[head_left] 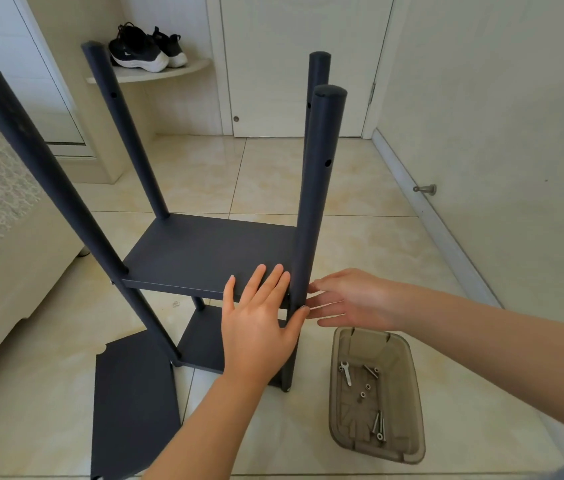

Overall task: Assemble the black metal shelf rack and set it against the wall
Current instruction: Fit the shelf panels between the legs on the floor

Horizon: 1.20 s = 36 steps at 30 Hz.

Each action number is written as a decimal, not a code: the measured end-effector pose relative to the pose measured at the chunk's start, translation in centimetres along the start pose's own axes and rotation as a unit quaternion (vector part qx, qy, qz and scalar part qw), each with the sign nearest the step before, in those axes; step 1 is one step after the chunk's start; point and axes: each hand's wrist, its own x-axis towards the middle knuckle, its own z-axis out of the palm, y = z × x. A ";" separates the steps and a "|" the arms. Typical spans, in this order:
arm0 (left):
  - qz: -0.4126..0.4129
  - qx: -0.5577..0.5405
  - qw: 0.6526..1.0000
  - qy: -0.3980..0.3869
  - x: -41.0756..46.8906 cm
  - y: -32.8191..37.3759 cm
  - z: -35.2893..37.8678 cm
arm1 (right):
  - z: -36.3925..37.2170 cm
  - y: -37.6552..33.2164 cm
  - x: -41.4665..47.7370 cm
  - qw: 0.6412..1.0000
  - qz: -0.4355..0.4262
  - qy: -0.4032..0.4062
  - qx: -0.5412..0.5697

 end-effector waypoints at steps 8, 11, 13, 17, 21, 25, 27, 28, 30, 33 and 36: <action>0.003 -0.016 0.998 0.060 -0.2 0.0 1.1 | -3.6 4.7 -0.9 0.988 0.073 0.034 -0.134; 0.022 -0.012 0.997 0.079 -0.6 -0.3 1.6 | -4.3 8.1 0.0 0.979 0.102 0.049 -0.167; 0.028 -0.010 0.996 0.088 -0.6 -0.3 1.9 | -4.7 10.3 1.0 0.973 0.117 0.062 -0.190; 0.031 0.000 0.995 0.095 -0.9 -0.8 1.9 | -5.0 15.1 3.5 0.942 0.148 0.100 -0.283; 0.046 0.002 0.994 0.095 -0.6 -0.5 2.0 | -5.5 19.5 5.9 0.926 0.165 0.136 -0.312; 0.051 -0.002 0.995 0.088 -0.8 -0.2 2.0 | -6.1 22.4 7.8 0.913 0.159 0.155 -0.342; 0.056 -0.002 0.995 0.088 -0.9 -0.3 1.9 | -6.2 23.4 8.7 0.910 0.155 0.162 -0.350; 0.057 0.000 0.994 0.089 -0.7 -0.5 1.9 | -6.4 23.8 9.4 0.909 0.149 0.166 -0.352; 0.059 0.002 0.994 0.090 -0.5 -0.5 1.9 | -6.7 24.3 10.2 0.909 0.136 0.174 -0.354; 0.056 0.007 0.995 0.088 -0.6 -0.6 2.3 | -7.0 25.3 11.1 0.904 0.132 0.175 -0.367; 0.055 0.009 0.995 0.088 -0.8 -0.7 2.4 | -7.1 26.1 11.7 0.900 0.122 0.184 -0.377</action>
